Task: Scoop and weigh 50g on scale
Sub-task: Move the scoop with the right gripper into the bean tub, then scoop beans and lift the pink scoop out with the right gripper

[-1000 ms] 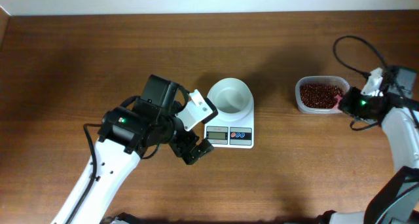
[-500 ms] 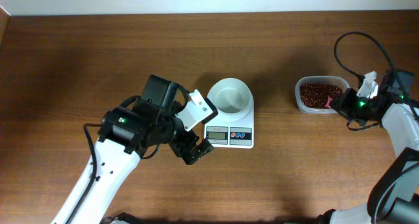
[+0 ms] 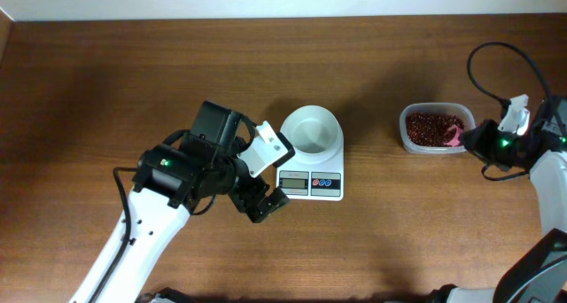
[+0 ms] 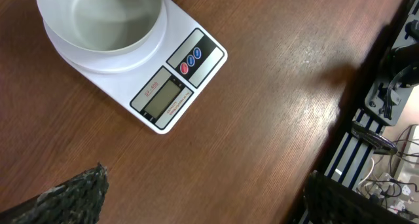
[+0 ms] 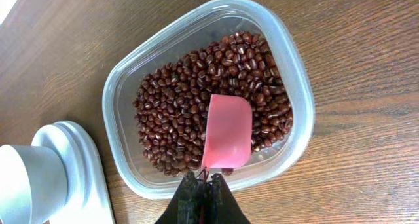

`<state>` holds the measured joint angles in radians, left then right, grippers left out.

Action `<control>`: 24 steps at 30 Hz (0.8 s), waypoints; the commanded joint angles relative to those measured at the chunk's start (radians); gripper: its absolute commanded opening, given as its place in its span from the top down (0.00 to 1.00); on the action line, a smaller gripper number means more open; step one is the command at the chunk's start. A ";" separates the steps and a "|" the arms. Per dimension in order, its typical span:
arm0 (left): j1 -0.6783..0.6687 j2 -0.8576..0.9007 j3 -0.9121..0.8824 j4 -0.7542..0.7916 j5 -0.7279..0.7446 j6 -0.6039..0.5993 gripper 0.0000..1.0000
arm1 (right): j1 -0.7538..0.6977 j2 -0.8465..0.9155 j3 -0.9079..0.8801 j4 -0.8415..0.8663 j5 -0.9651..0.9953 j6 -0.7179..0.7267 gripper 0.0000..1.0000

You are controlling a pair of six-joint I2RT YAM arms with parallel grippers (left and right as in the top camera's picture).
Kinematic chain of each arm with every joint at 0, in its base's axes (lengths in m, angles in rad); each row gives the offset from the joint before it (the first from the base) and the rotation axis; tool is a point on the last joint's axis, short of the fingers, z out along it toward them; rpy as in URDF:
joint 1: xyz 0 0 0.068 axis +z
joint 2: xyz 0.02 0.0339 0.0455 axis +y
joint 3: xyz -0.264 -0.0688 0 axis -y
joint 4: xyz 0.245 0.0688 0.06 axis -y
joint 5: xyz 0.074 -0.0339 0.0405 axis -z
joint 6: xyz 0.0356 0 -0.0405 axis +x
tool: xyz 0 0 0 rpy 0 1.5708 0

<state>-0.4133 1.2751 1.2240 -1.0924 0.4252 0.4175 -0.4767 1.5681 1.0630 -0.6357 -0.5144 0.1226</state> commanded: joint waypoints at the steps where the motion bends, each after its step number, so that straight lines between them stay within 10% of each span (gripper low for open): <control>1: -0.003 -0.006 0.015 0.001 -0.003 -0.013 0.01 | -0.035 -0.015 -0.002 0.016 -0.045 -0.014 0.96; 24: -0.003 -0.006 0.015 0.001 -0.003 -0.013 0.01 | -0.159 0.108 -0.023 0.041 -0.681 -0.010 0.96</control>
<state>-0.4133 1.2751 1.2240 -1.0924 0.4252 0.4175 -0.6296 1.6638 1.0496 -0.5961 -1.0851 0.1238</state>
